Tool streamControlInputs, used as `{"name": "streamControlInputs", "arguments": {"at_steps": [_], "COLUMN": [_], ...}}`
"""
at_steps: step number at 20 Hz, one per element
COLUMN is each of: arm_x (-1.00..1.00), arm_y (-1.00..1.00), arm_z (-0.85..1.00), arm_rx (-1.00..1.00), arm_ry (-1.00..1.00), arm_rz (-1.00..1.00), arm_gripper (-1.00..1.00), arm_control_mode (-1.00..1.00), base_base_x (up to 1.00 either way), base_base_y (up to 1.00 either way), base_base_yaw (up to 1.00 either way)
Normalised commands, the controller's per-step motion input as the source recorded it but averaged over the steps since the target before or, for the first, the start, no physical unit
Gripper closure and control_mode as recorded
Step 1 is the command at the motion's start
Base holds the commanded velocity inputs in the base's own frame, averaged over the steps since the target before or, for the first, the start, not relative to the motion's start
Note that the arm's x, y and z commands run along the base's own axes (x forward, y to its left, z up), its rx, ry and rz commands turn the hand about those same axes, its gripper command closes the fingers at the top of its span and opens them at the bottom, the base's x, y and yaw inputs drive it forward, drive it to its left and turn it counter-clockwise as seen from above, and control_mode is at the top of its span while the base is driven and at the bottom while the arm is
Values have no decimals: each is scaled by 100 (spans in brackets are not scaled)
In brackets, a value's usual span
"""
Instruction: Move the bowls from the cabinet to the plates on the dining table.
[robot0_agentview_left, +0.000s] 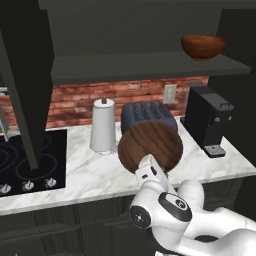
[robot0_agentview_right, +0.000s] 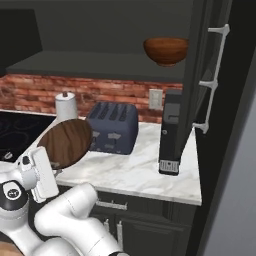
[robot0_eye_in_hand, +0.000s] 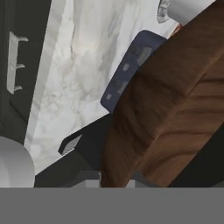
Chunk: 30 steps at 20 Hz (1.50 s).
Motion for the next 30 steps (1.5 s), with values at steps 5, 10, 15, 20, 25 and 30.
{"name": "streamControlInputs", "arguments": {"at_steps": [5,10,15,20,25,30], "arm_x": [0,0,0,0,0,0], "arm_y": [0,0,0,0,0,0], "arm_z": [0,0,0,0,0,0], "arm_rx": [0,0,0,0,0,0], "arm_ry": [0,0,0,0,0,0], "arm_rz": [0,0,0,0,0,0], "arm_gripper": [100,100,100,100,100,100], "arm_control_mode": [100,100,100,100,100,100], "base_base_x": [-83,-80,-54,-35,-15,-20], "base_base_y": [14,24,27,21,10,0], "base_base_yaw": [0,0,0,0,-7,-38]}}
